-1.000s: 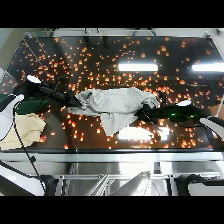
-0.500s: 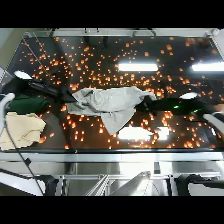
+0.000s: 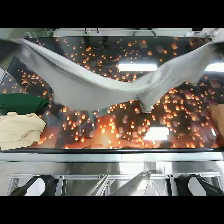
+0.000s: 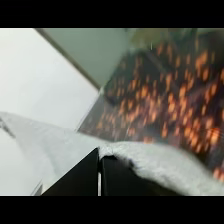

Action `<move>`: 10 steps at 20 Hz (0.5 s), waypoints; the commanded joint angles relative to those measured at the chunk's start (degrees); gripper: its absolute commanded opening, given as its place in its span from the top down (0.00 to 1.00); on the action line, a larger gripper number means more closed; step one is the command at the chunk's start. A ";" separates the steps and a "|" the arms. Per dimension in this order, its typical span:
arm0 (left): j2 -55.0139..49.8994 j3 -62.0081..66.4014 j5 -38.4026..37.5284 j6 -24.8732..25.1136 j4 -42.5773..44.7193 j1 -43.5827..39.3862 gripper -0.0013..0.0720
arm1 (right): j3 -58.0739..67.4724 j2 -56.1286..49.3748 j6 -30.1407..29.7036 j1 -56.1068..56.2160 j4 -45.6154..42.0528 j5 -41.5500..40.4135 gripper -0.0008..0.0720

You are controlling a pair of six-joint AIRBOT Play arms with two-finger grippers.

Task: Fold the shirts.

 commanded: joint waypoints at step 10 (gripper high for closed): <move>-7.17 6.54 -9.07 -5.77 -5.75 10.93 0.95 | 10.99 -2.69 -8.50 -6.14 -3.54 -4.33 0.97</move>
